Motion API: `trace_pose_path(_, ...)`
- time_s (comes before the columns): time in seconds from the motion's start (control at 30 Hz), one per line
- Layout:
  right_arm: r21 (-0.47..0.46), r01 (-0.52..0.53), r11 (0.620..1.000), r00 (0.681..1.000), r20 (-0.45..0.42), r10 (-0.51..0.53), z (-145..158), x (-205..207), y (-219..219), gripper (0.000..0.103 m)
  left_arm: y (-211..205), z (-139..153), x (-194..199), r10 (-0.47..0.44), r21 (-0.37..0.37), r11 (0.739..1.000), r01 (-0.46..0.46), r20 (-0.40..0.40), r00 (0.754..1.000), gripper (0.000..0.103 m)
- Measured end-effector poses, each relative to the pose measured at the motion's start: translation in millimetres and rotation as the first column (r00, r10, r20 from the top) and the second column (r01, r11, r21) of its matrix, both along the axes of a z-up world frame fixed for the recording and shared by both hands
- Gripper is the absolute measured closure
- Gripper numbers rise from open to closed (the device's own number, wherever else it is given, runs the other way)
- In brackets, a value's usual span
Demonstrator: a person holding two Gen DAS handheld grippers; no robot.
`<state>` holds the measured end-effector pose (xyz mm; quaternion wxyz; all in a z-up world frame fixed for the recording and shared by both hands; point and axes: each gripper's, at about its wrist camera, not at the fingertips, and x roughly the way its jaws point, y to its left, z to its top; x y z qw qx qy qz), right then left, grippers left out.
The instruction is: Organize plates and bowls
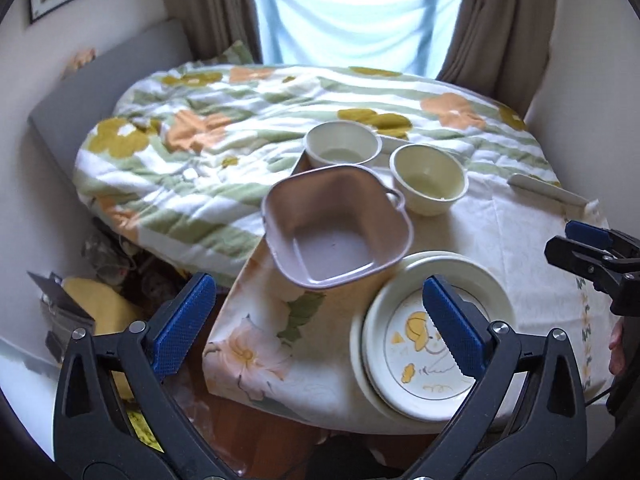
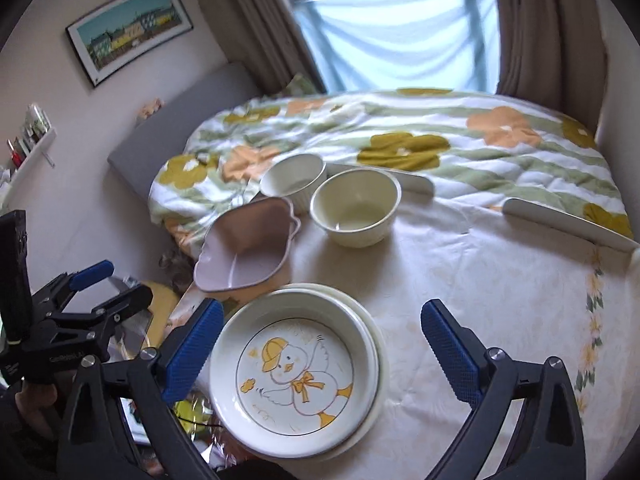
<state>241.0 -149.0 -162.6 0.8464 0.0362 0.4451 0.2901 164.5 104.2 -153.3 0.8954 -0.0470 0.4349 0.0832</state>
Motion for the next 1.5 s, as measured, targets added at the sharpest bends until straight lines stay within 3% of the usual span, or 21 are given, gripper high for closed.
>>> trace_pose_path(0.17,0.001,-0.047,0.999,0.999,-0.023,0.047,-7.3,29.1,33.1,0.005,36.1,-19.6,20.1,0.042,-0.132,0.990,-0.047,-0.039,0.998,0.000)
trace_pose_path(0.37,0.015,-0.104,0.994,0.979,-0.177,0.105,-51.5,71.3,75.7,0.007,64.3,-61.4,51.6,0.057,-0.256,0.963,-0.089,-0.131,0.990,0.003)
trace_pose_path(0.4,0.009,-0.114,0.993,0.974,-0.194,0.114,-58.9,76.4,83.5,0.010,67.2,-70.2,58.4,0.054,-0.277,0.956,-0.094,-0.149,0.987,0.007)
trace_pose_path(0.47,-0.009,-0.137,0.991,0.964,-0.230,0.131,-72.8,85.9,96.0,0.031,72.1,-84.1,70.2,0.042,-0.303,0.948,-0.097,-0.181,0.983,0.015)
trace_pose_path(0.53,-0.017,-0.159,0.987,0.954,-0.259,0.149,-85.8,95.4,108.7,0.045,74.4,-96.8,81.1,0.027,-0.317,0.944,-0.093,-0.206,0.978,0.026)
trace_pose_path(0.63,-0.033,-0.166,0.986,0.949,-0.277,0.150,-98.2,105.3,121.7,0.056,80.2,-113.9,95.5,0.006,-0.346,0.934,-0.090,-0.238,0.971,0.042)
trace_pose_path(0.77,-0.043,-0.151,0.988,0.949,-0.287,0.132,-107.6,113.8,128.8,0.069,84.1,-127.6,107.9,-0.012,-0.353,0.932,-0.084,-0.261,0.965,0.056)
trace_pose_path(0.83,-0.045,-0.145,0.988,0.952,-0.279,0.127,-109.9,117.1,129.4,0.075,84.3,-131.6,111.0,-0.018,-0.345,0.935,-0.079,-0.270,0.963,0.074)
trace_pose_path(0.9,-0.066,-0.141,0.988,0.954,-0.276,0.118,-111.7,119.4,132.5,0.085,84.2,-136.7,113.1,-0.019,-0.333,0.940,-0.080,-0.284,0.959,0.082)
trace_pose_path(0.97,-0.077,-0.134,0.988,0.958,-0.265,0.109,-112.0,119.2,134.0,0.090,85.7,-138.2,112.6,-0.019,-0.330,0.941,-0.078,-0.281,0.960,0.084)
trace_pose_path(1.17,-0.066,-0.125,0.990,0.966,-0.238,0.106,-105.2,112.5,131.9,0.091,84.2,-127.3,108.7,-0.027,-0.287,0.957,-0.049,-0.255,0.967,0.084)
trace_pose_path(1.5,-0.005,-0.095,0.995,0.989,-0.113,0.094,-45.0,81.4,92.3,0.091,41.3,-48.9,81.7,-0.057,-0.184,0.982,0.031,-0.138,0.989,0.084)
